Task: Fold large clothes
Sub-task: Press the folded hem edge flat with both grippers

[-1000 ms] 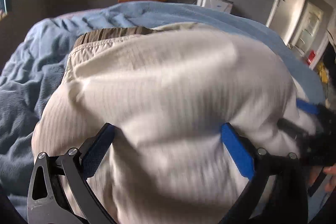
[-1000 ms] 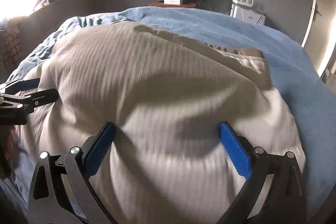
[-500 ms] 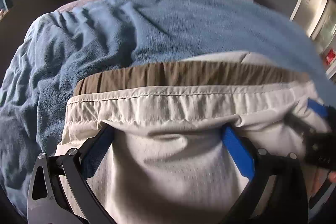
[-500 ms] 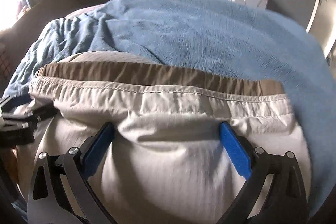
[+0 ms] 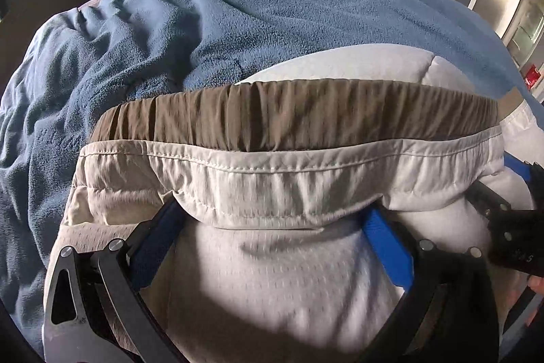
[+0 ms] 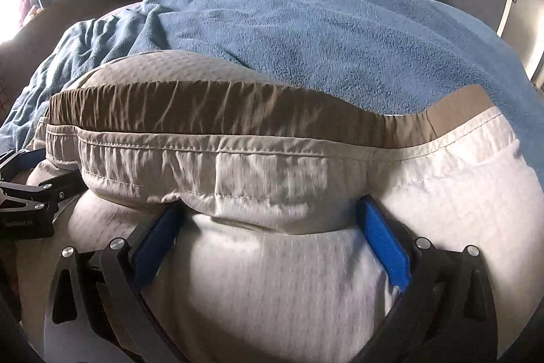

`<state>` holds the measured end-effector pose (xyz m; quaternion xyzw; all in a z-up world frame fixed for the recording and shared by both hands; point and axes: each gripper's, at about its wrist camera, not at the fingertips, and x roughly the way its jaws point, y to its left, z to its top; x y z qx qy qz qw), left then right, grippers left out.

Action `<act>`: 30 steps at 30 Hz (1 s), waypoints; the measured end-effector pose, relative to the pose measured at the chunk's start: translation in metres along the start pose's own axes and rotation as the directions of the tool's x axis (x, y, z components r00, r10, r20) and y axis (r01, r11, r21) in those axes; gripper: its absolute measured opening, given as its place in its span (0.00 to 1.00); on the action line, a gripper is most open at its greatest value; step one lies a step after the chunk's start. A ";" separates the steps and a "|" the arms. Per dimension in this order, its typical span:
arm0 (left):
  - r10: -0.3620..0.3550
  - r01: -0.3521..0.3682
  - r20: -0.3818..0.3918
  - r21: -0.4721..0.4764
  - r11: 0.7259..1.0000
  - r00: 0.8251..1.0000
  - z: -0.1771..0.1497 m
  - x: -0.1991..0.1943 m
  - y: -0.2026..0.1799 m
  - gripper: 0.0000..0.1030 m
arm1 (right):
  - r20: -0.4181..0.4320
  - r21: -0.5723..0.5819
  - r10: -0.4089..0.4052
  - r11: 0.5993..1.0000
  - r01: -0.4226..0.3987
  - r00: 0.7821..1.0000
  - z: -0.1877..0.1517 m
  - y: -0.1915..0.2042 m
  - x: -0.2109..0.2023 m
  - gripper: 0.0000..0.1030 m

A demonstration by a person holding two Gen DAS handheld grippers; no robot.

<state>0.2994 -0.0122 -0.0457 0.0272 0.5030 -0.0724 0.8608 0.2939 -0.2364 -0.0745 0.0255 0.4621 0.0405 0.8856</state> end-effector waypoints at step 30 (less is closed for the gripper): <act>0.011 -0.012 0.011 0.015 1.000 1.000 -0.006 0.007 -0.003 0.95 | 0.002 -0.015 -0.033 0.999 0.033 0.999 -0.009 0.007 0.010 0.94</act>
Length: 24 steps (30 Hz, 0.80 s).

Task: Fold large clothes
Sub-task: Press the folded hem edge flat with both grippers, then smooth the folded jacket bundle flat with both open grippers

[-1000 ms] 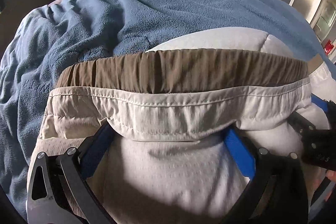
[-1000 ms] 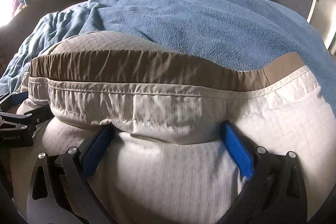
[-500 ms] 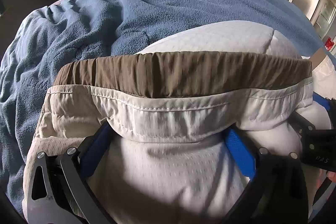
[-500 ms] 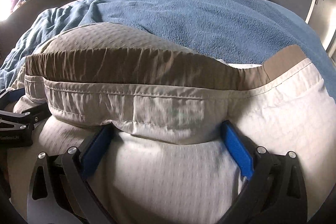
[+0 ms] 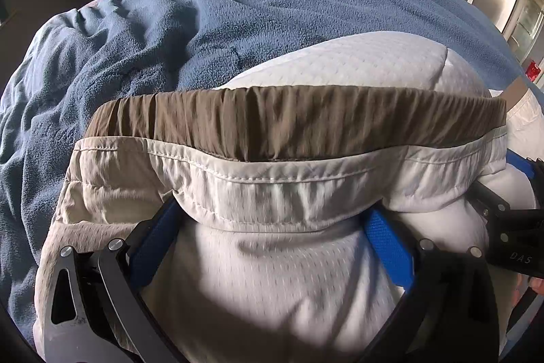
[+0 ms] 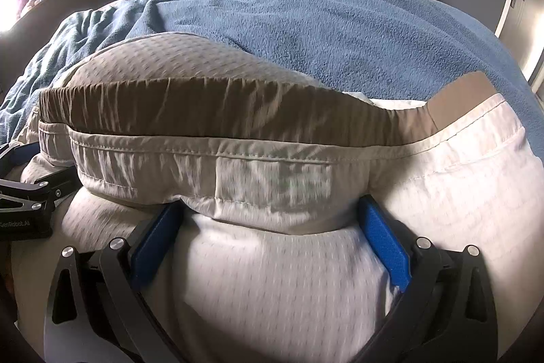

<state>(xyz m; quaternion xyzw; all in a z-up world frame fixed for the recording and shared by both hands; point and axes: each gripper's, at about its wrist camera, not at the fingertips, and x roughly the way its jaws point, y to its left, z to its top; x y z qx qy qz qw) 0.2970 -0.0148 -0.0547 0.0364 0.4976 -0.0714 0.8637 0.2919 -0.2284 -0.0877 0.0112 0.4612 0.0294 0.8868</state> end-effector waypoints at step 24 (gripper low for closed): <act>0.003 -0.002 0.167 -0.004 1.000 0.986 -0.020 -0.032 0.002 0.95 | 0.090 0.039 0.063 0.997 -0.066 0.994 -0.006 -0.014 -0.027 0.93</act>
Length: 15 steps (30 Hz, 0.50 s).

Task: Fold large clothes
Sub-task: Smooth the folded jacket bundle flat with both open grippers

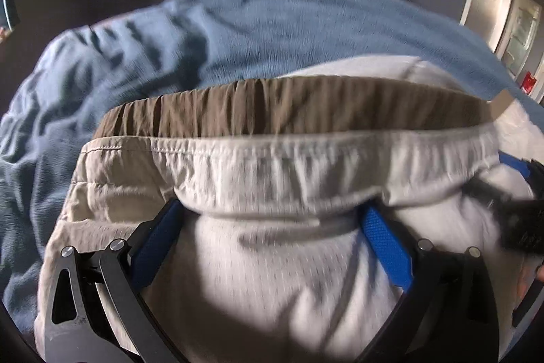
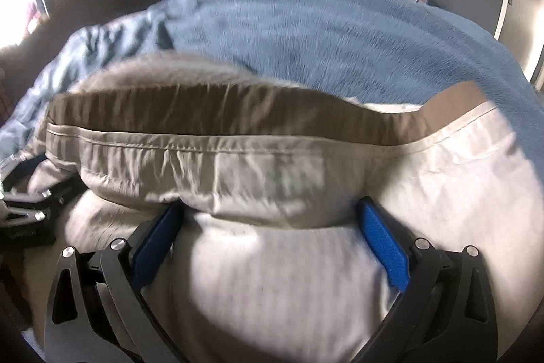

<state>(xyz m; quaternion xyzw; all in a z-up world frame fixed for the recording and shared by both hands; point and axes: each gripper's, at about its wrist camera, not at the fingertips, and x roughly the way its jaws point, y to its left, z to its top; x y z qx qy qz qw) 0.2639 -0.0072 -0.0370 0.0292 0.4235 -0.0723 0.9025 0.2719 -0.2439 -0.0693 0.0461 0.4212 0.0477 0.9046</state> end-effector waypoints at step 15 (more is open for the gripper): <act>-0.085 0.077 -0.027 -0.225 0.971 0.996 -0.011 -0.006 0.068 0.95 | -0.068 0.192 -0.125 0.972 0.136 0.990 -0.014 -0.117 -0.006 0.94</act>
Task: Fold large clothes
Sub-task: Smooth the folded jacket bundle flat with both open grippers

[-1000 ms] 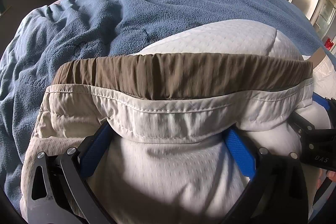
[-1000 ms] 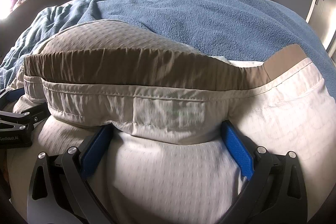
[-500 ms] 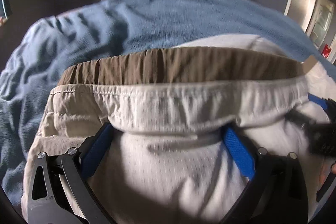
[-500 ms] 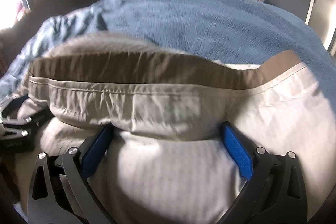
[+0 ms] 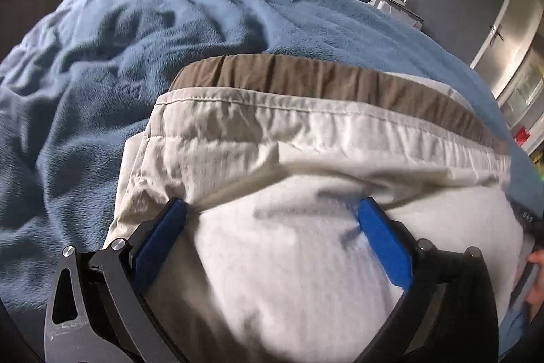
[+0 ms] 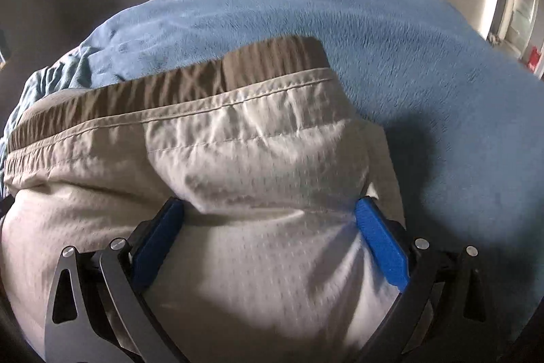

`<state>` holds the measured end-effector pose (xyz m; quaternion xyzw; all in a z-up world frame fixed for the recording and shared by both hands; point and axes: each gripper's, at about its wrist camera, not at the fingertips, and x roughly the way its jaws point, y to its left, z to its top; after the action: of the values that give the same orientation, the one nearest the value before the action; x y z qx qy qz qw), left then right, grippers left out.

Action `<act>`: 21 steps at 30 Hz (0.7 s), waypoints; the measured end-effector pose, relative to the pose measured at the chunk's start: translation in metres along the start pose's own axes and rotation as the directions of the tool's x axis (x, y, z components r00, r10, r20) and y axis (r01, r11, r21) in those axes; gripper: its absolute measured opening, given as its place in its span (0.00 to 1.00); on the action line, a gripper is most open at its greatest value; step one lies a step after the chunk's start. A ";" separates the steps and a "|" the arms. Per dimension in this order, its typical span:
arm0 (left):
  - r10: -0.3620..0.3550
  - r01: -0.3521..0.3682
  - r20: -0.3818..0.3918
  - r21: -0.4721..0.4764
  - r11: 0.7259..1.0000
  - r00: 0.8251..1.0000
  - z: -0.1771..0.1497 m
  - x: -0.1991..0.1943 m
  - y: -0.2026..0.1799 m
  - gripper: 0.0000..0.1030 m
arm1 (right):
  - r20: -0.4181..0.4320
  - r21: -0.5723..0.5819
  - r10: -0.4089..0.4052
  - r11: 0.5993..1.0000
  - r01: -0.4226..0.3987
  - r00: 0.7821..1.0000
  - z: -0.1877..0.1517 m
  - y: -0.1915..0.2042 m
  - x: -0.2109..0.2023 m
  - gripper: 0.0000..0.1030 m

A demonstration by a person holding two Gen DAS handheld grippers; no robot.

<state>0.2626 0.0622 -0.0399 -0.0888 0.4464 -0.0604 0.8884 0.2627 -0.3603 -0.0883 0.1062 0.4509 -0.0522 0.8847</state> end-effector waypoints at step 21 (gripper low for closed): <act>-0.056 0.022 0.087 0.358 0.934 0.995 -0.091 -0.093 -0.070 0.94 | 0.163 -0.301 0.158 0.948 -0.103 0.974 -0.095 0.058 -0.126 0.93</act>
<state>0.1324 0.0019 -0.0057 0.0619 0.3831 -0.1535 0.9088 0.1253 -0.2821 -0.0325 -0.0007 0.3616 0.0639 0.9301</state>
